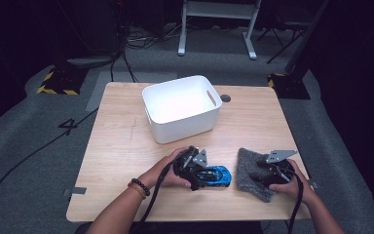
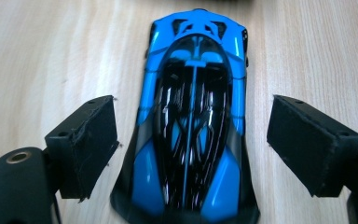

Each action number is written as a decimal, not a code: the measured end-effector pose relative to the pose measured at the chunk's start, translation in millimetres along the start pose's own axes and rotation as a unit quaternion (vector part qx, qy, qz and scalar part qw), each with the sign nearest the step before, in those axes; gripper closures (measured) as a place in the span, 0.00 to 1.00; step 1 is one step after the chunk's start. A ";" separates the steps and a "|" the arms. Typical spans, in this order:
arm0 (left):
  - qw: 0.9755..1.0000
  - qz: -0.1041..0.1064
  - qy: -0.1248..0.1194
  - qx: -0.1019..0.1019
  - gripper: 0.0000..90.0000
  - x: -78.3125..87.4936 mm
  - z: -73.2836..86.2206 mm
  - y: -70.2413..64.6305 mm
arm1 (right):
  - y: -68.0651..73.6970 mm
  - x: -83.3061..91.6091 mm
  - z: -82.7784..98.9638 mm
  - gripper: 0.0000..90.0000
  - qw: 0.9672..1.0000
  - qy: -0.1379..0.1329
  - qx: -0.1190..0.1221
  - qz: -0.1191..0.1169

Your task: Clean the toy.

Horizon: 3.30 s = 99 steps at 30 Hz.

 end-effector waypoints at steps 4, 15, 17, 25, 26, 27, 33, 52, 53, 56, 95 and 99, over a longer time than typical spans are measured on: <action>0.999 -0.010 0.034 -0.006 0.19 -9.0 -7.0 4.4 | 1.1 -0.4 -1.2 0.36 1.000 0.001 0.003 0.003; 0.999 -0.002 0.039 0.002 0.21 -22.7 -20.7 10.0 | 1.1 -0.4 -1.0 0.36 1.000 0.001 0.000 0.002; 0.999 0.000 0.034 0.004 0.21 -24.0 -24.1 10.7 | 1.1 -0.7 -1.1 0.36 1.000 0.001 0.000 0.002; 0.999 0.013 0.047 0.001 0.21 -36.1 -34.7 12.1 | 1.3 -0.8 -1.2 0.36 1.000 0.001 -0.001 0.002; 0.999 0.015 0.047 0.001 0.21 -38.7 -35.6 12.1 | 1.3 -0.8 -1.2 0.37 1.000 0.001 -0.001 0.002; 0.999 0.020 0.049 0.003 0.21 -40.8 -36.2 11.4 | 1.3 -0.8 -1.2 0.37 1.000 0.001 -0.001 0.002; 0.997 0.017 0.076 -0.001 0.19 -49.1 -39.9 12.0 | 1.4 -0.7 -1.3 0.37 1.000 0.002 0.000 0.002; 0.995 0.004 0.099 -0.002 0.27 -55.8 -45.0 15.7 | 1.5 -1.0 -1.7 0.37 1.000 0.002 0.002 0.001; 0.995 0.003 0.099 -0.003 0.27 -55.3 -45.0 15.7 | 1.6 -1.0 -1.7 0.37 1.000 0.002 0.002 0.001; 0.997 0.003 0.082 0.000 0.27 -51.3 -46.6 14.6 | 1.5 -1.0 -1.7 0.37 1.000 0.002 0.002 0.000; 0.984 -0.038 -0.173 -0.019 0.28 66.6 -30.9 -15.6 | 7.5 2.6 -22.0 0.31 1.000 -0.004 0.019 0.011; 0.981 -0.039 -0.188 -0.019 0.28 71.9 -29.4 -16.9 | 11.8 0.8 -31.0 0.28 1.000 -0.008 0.021 0.012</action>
Point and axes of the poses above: each handheld gripper's, and its own axes: x roughly backward along the jaws, z roughly out of its underside, y roughly to its left, the point moved 8 cm from there along -x, roughly forward along the jaws, and after that the axes turned 15 degrees about z, right-handed, at the moved point
